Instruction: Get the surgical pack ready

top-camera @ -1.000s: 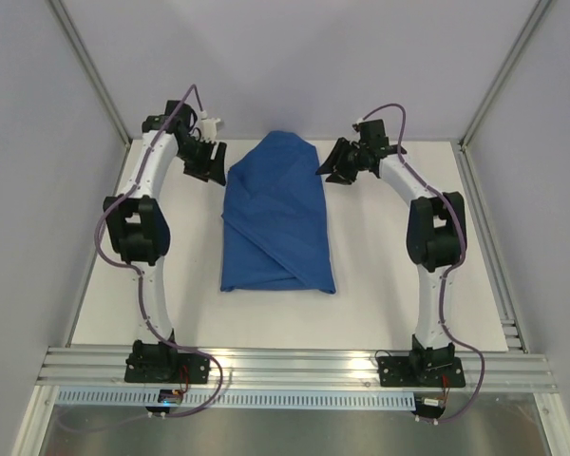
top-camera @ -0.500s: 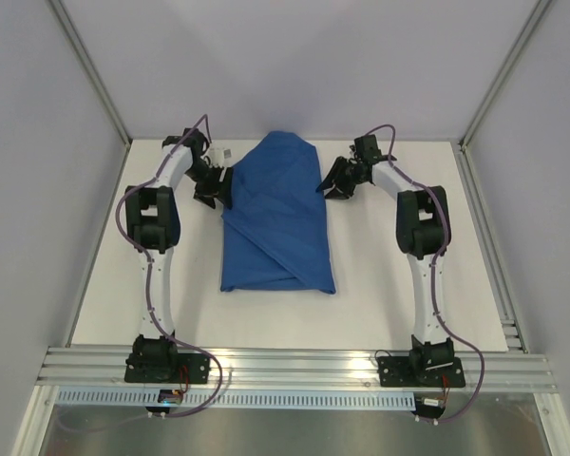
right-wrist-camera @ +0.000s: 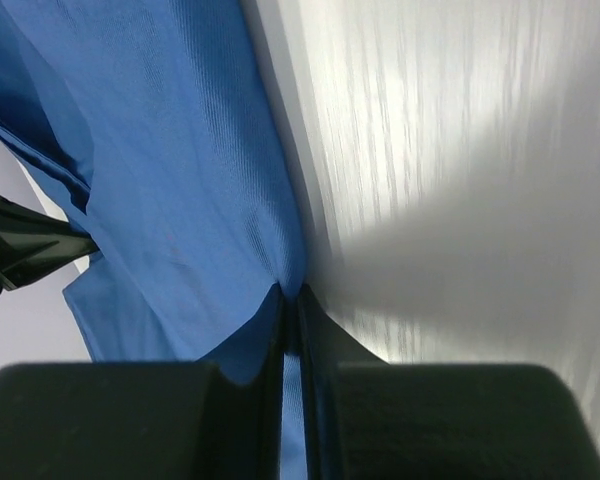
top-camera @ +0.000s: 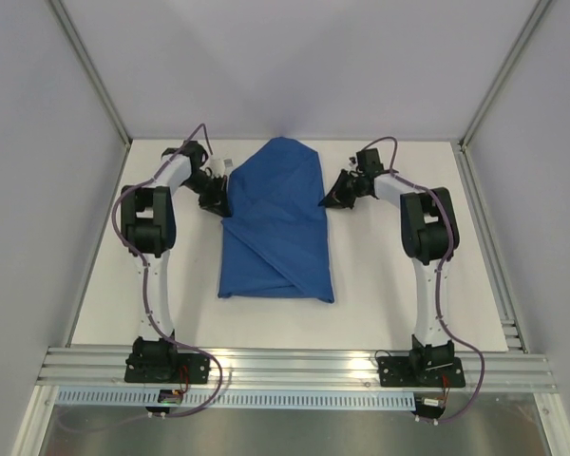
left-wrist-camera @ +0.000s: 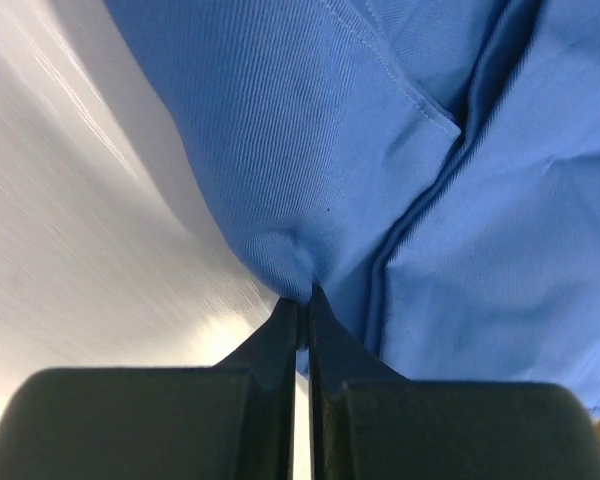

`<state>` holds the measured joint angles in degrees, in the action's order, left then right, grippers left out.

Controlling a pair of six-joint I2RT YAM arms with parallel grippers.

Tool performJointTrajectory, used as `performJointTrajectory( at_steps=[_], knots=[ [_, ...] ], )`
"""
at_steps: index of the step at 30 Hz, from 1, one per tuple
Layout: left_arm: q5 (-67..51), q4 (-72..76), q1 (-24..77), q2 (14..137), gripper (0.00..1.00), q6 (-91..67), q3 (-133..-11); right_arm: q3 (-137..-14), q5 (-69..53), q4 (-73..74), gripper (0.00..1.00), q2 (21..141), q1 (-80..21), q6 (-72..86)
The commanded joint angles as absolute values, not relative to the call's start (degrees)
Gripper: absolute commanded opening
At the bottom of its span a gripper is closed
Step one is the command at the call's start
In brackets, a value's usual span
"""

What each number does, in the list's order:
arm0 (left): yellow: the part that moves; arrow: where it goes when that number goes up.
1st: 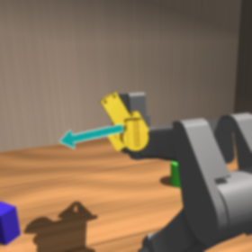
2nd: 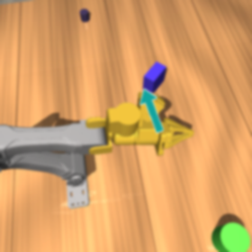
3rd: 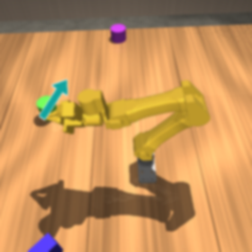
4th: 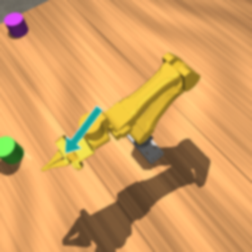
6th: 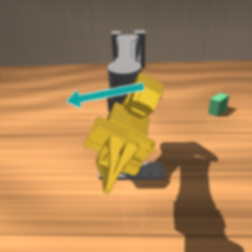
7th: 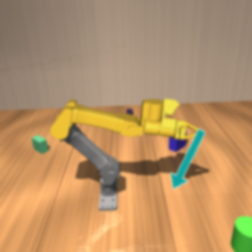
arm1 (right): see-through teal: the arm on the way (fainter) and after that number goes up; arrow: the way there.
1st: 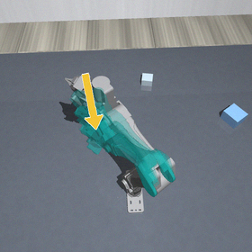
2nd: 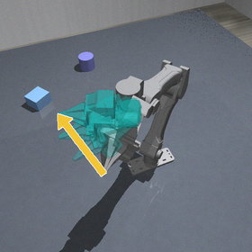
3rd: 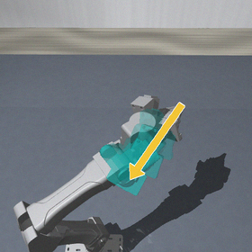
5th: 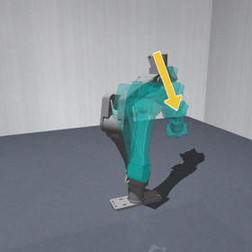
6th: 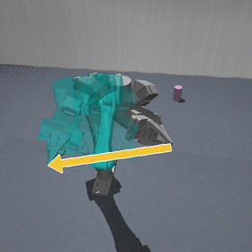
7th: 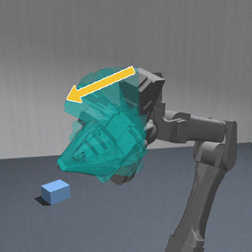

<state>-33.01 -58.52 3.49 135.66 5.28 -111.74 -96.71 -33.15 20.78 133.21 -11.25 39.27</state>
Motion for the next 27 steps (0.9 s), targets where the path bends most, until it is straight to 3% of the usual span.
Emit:
performJointTrajectory(
  at_steps=[1, 7, 8, 10, 12, 13, 15, 21, 27],
  knots=[
    [-34.4, -58.0, 3.8, 128.6, 0.0, 6.2, -103.1, -91.2, -34.9, 23.9, 0.0, 127.4, -12.5, 36.6],
    [-35.2, -58.0, 3.8, 120.4, 0.0, 8.5, -90.4, -81.6, -38.2, 26.9, 0.03, 120.1, -12.5, 32.2],
    [-35.9, -58.0, 3.8, 119.6, 0.0, 9.0, -89.2, -80.6, -38.6, 27.4, 0.14, 119.5, -12.3, 31.6],
    [-35.6, -57.8, 3.8, 118.7, 0.1, 9.7, -88.4, -80.1, -39.5, 28.0, 0.31, 119.3, -11.9, 30.7],
    [-33.3, -57.6, 3.8, 119.5, 0.25, 9.6, -91.4, -82.0, -39.2, 28.6, 0.42, 120.7, -11.3, 30.4],
    [-32.4, -57.7, 3.8, 120.3, 0.25, 9.2, -93.1, -83.7, -38.7, 29.0, 0.44, 121.5, -10.9, 30.3],
    [-30.9, -57.9, 3.7, 122.1, 0.3, 8.4, -98.8, -90.4, -36.8, 30.8, 0.45, 125.0, -10.7, 29.5],
    [-29.9, -61.1, 3.8, 131.6, 0.32, 6.9, -112.9, -109.6, -34.0, 35.2, 0.45, 137.7, -10.7, 30.2],
    [-29.5, -62.1, 3.8, 137.6, 0.33, 6.5, -117.2, -120.0, -34.5, 35.4, 0.42, 145.7, -10.6, 34.7]
  ],
)
